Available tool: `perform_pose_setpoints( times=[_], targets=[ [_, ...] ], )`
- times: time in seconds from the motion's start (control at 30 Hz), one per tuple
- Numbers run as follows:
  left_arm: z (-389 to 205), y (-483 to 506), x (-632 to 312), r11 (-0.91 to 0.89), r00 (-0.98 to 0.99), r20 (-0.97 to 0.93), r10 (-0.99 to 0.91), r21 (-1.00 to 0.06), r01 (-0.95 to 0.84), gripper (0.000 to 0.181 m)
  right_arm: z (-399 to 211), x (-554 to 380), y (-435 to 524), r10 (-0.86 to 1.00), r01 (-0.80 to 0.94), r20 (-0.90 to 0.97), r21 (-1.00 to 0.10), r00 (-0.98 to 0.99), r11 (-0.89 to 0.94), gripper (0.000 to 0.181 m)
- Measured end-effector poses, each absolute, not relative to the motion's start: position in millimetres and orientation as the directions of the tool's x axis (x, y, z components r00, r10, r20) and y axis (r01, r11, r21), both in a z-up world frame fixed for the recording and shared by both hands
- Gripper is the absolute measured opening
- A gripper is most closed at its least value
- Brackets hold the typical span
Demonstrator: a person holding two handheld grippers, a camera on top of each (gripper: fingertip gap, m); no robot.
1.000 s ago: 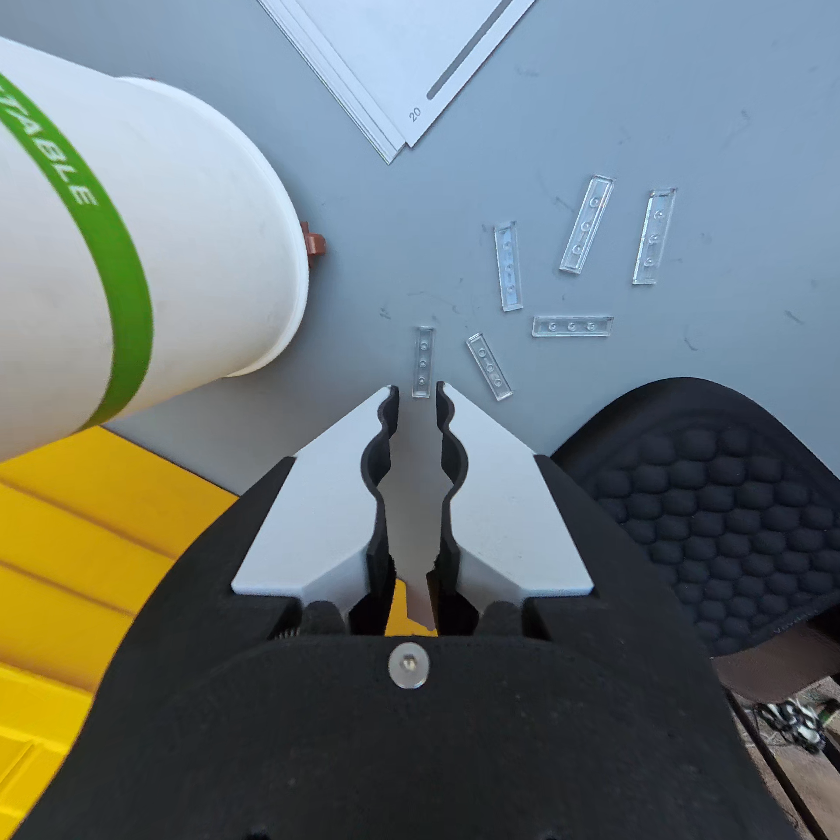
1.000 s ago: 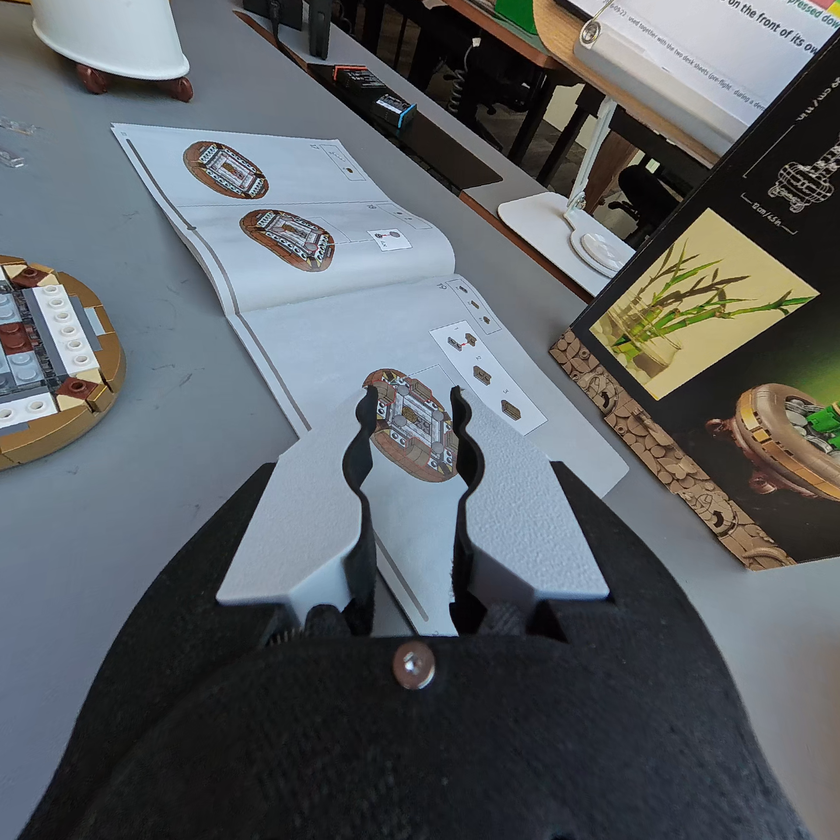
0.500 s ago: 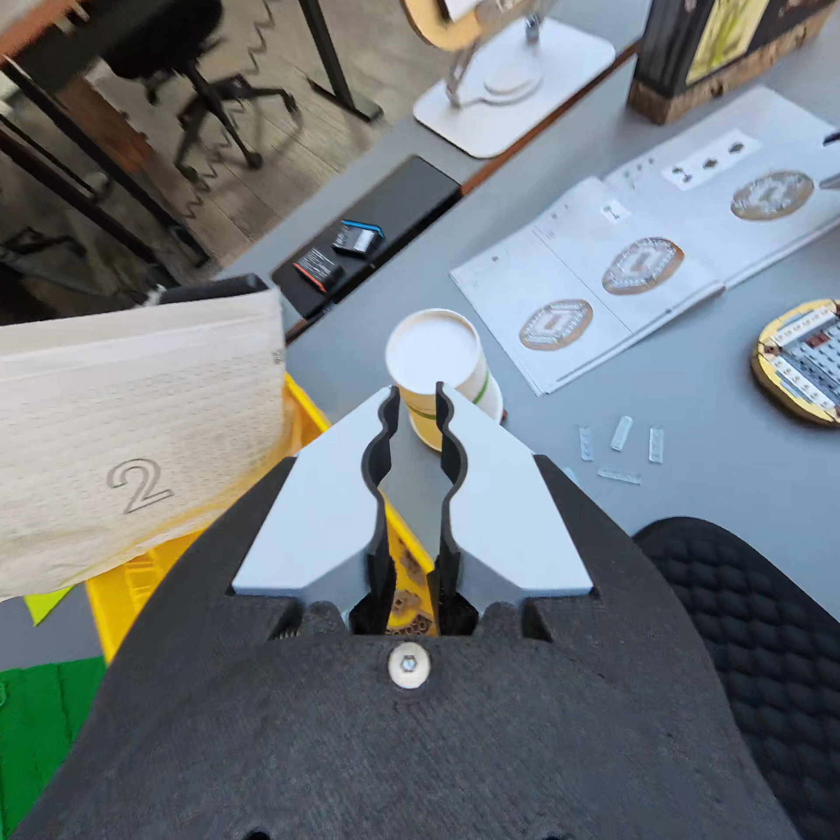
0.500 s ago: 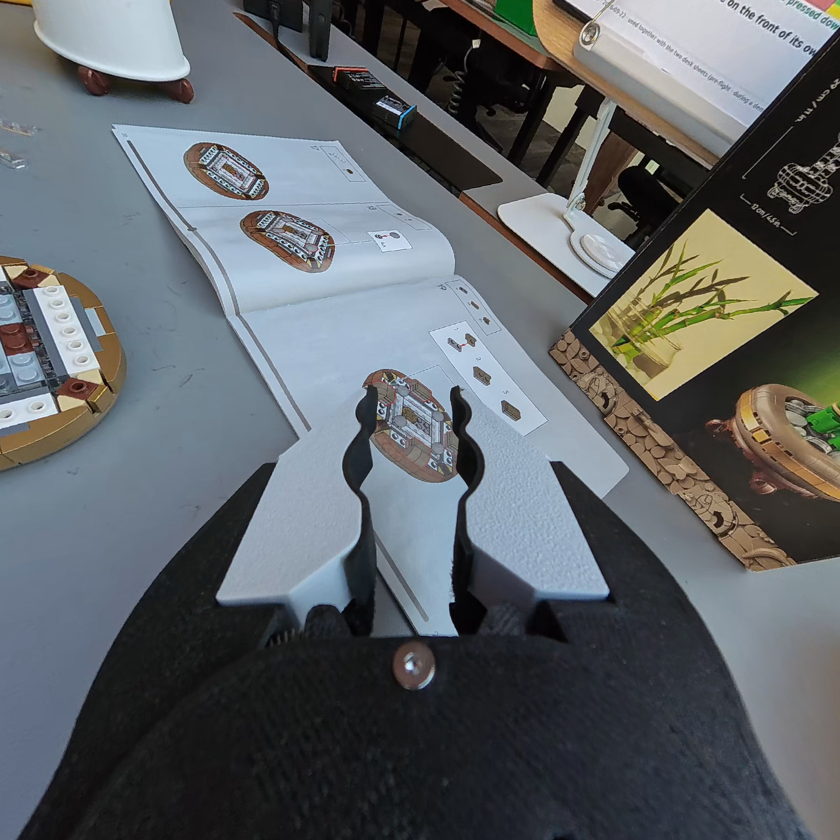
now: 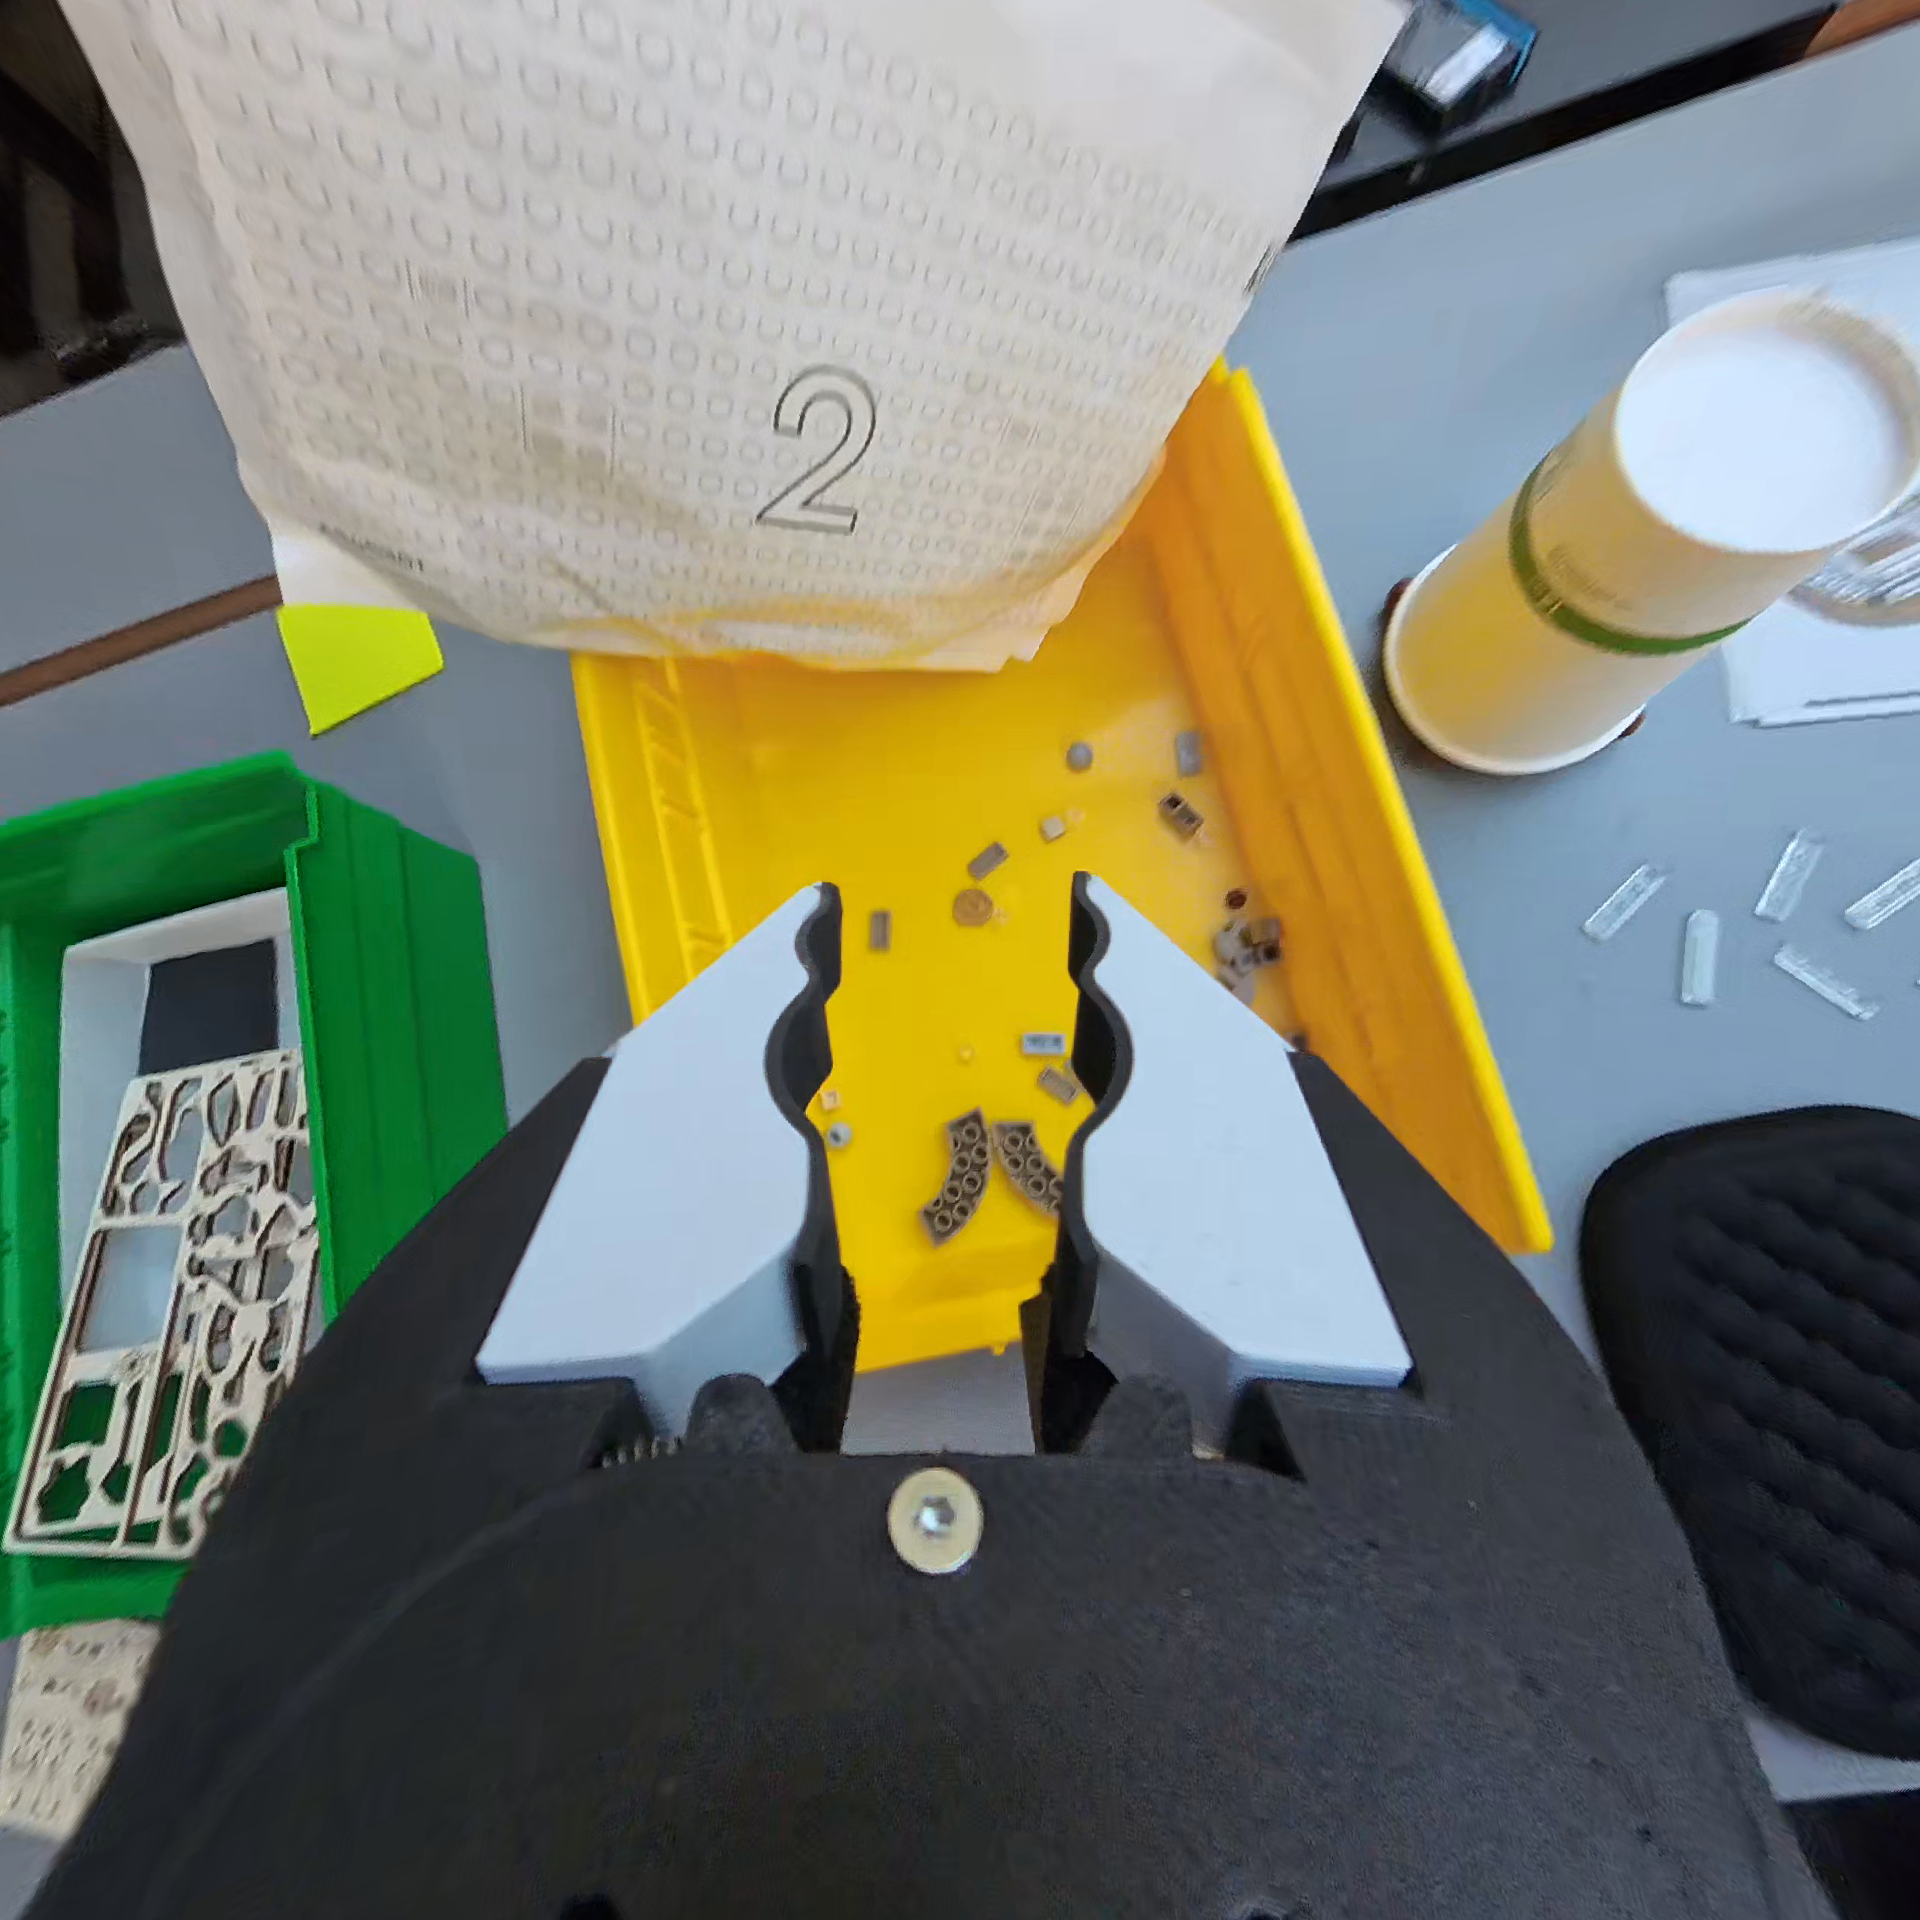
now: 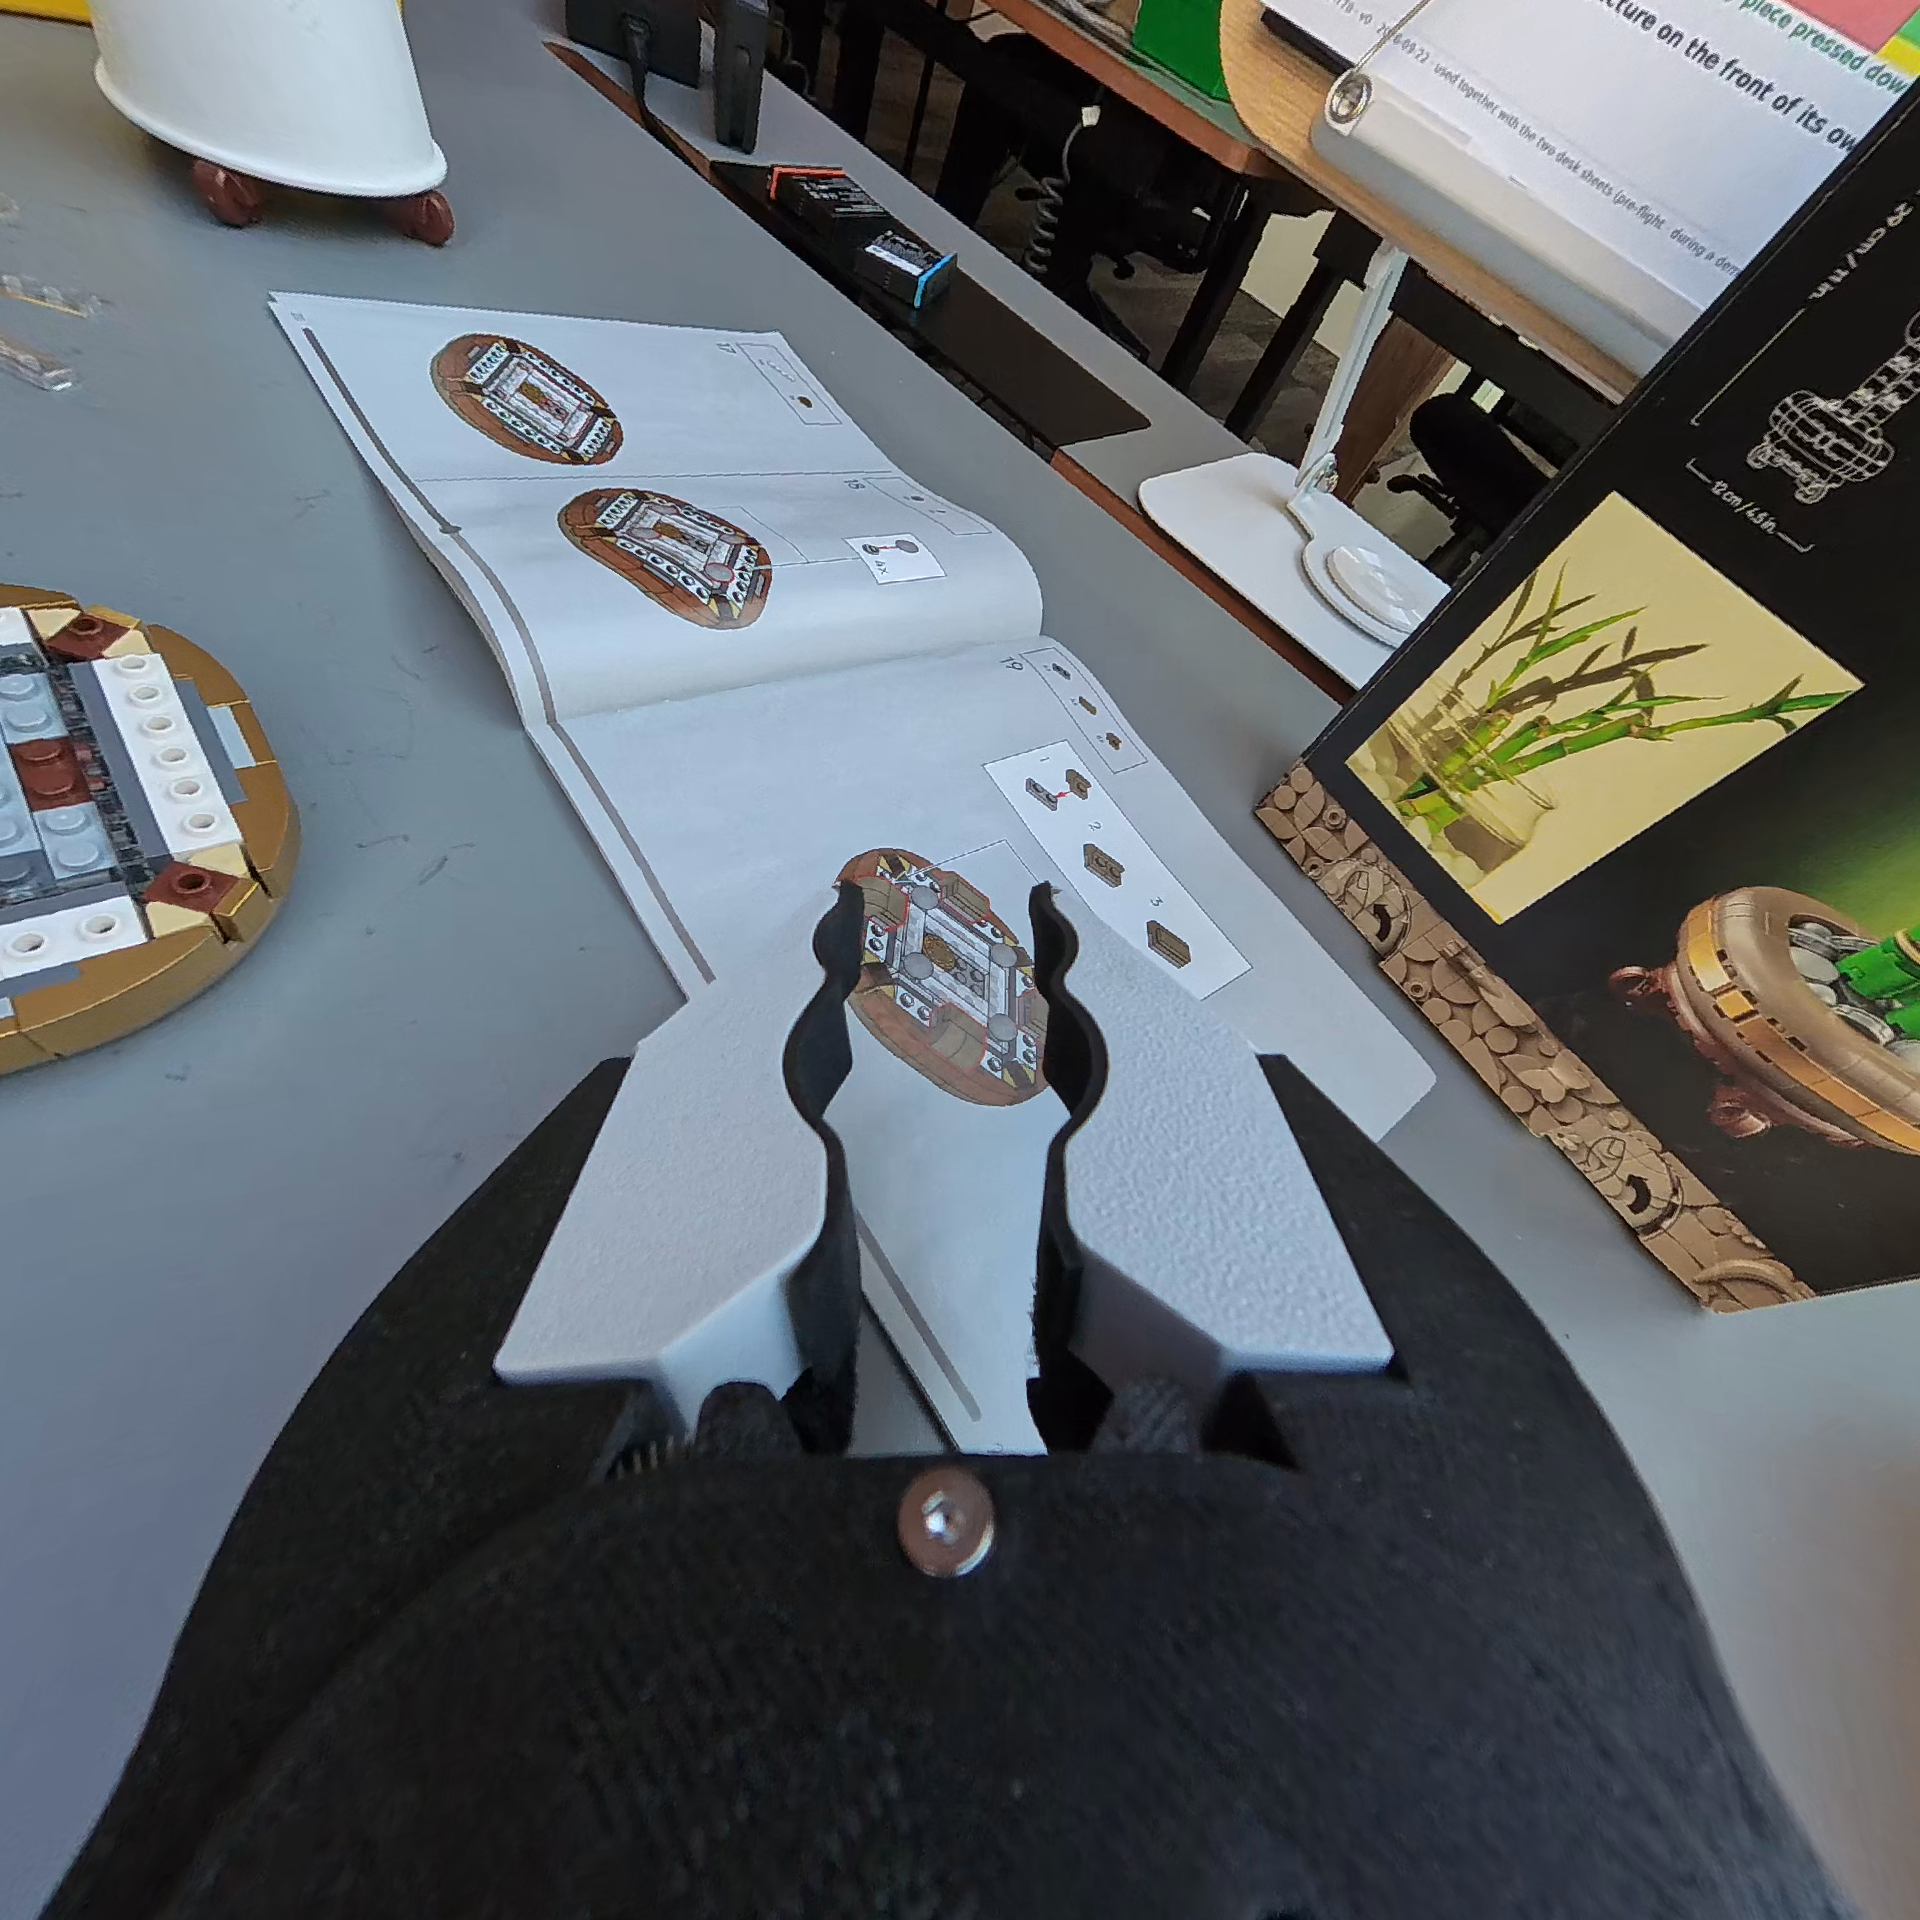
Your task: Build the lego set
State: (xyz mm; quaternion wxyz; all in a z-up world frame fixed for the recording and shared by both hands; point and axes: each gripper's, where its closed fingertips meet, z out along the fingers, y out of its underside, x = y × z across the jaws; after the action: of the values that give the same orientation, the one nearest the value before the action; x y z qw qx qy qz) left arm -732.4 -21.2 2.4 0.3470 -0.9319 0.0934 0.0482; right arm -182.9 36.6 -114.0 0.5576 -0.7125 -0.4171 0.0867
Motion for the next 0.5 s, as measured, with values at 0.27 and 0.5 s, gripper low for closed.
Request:
perform_pose_setpoints(
  times=[0.27, 0.5],
  targets=[
    [-58, -42, -748, -0.893, 0.977, -0.095, -0.193, -0.395, -0.215, 0.025, -115, -184, 37, 0.692, 0.503, 0.346, -0.864, 0.633, -0.029, 0.032],
    [-62, -30, -759, -0.899, 0.979, -0.057, -0.194, -0.388, -0.201, 0.026, -115, -182, 39, 0.677, 0.51, 0.357, -0.859, 0.644, -0.032, 0.032]
  ],
)
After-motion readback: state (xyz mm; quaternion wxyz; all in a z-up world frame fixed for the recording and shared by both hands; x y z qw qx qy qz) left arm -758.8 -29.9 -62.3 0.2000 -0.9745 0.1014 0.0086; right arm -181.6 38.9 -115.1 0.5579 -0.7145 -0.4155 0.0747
